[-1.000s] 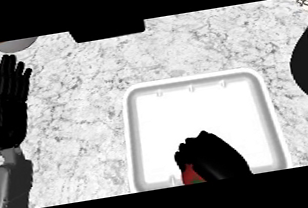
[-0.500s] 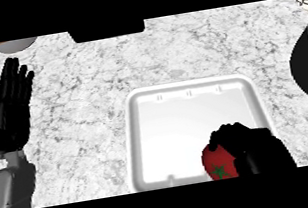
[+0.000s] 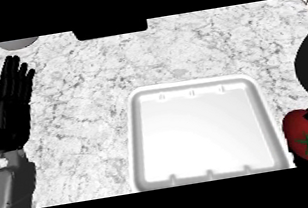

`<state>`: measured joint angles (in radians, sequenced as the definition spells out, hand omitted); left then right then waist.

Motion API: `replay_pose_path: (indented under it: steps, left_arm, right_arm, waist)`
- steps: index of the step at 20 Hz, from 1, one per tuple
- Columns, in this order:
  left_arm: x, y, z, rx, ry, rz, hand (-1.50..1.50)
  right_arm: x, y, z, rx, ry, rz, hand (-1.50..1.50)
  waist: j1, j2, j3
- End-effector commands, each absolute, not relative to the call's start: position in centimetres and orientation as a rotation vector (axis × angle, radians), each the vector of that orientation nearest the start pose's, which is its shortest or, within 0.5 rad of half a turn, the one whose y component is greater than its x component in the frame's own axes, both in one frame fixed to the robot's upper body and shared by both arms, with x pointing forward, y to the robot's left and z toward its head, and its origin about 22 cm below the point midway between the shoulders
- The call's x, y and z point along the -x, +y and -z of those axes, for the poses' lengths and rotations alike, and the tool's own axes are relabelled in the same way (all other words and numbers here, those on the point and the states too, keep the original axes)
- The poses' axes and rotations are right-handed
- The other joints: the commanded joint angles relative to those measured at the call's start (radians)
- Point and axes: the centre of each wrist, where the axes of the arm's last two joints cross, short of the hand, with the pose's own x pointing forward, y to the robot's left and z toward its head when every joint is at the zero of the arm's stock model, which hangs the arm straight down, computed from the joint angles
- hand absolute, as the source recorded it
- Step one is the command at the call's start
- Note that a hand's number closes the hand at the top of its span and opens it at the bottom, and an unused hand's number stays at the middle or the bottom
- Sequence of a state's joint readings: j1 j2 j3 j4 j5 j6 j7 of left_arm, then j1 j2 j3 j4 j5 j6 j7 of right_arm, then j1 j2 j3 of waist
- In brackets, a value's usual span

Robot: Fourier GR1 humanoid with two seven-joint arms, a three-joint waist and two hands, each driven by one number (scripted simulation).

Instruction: Pick the tomato from the tray and place it in the pot

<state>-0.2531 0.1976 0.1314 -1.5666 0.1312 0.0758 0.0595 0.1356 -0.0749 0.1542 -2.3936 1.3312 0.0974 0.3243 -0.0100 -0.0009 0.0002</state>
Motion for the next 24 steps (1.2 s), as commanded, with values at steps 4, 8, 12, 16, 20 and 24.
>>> replay_pose_path:
  steps: [4,8,12,16,20,24]
  left_arm:
    - [-30.5,26.7,-8.7,-0.13,-1.773,-0.058,0.0]
    - [-29.6,27.9,-8.9,-0.112,-1.774,-0.036,0.0]
    - [-29.9,25.6,-8.0,-0.104,-1.767,-0.052,0.0]
    - [-28.9,26.7,-8.0,-0.112,-1.757,-0.049,0.0]
    - [-30.3,26.8,-7.8,-0.095,-1.752,-0.049,0.0]
    - [-31.3,26.7,-7.7,-0.106,-1.756,-0.054,0.0]
  right_arm:
    - [-16.1,-30.1,-17.4,1.408,-1.543,-0.528,1.5]
    - [-18.2,-36.8,-17.2,1.444,-1.485,-0.517,1.5]
    - [-19.2,-41.4,-16.4,1.398,-1.495,-0.473,1.5]
    - [-21.5,-46.3,-15.7,1.39,-1.498,-0.475,1.5]
    - [-22.5,-49.6,-13.6,1.366,-1.502,-0.507,1.5]
    - [-23.8,-51.5,-12.7,1.37,-1.477,-0.541,1.5]
  waist:
    - [-0.005,0.001,0.002]
    - [0.008,0.0,0.002]
    - [0.008,0.001,0.001]
    - [0.02,0.001,0.001]
    - [0.016,0.003,0.001]
    - [0.013,0.003,0.0]
